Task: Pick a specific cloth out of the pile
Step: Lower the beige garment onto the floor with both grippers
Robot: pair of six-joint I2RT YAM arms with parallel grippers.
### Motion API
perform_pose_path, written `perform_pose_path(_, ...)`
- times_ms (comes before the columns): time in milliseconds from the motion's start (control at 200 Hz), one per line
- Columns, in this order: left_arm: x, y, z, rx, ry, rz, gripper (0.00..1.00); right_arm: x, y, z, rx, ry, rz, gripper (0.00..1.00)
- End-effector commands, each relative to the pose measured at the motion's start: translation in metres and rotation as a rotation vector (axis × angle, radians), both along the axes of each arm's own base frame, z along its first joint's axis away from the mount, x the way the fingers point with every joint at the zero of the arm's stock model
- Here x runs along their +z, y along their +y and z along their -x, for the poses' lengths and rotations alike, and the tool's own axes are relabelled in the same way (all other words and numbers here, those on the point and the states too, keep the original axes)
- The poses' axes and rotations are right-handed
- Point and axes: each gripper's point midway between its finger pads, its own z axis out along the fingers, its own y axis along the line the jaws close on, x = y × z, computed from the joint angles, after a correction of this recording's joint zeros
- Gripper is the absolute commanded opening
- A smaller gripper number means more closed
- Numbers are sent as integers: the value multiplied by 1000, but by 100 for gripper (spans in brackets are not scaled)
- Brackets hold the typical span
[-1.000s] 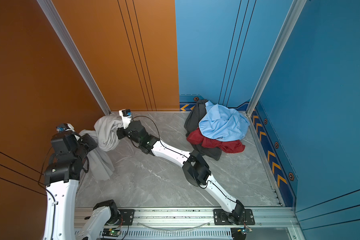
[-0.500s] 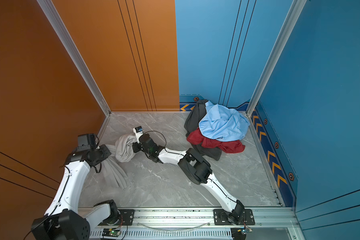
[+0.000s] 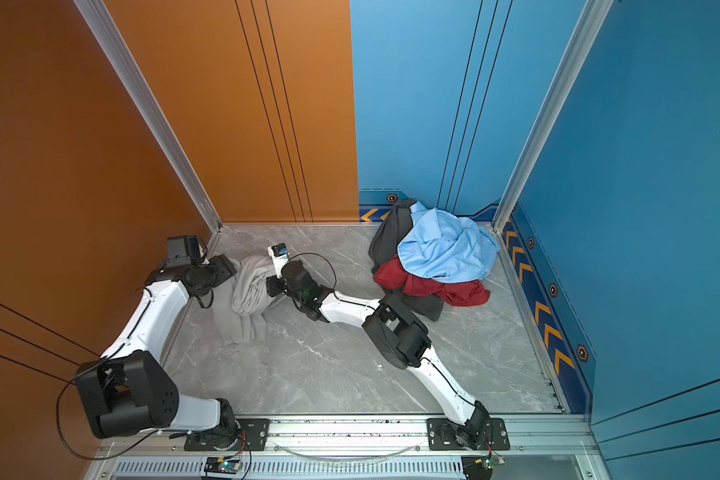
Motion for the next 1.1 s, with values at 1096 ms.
perform_pose_path(1096,10,11,27,107,-56,198,99,-98,48,22,90,52,455,19)
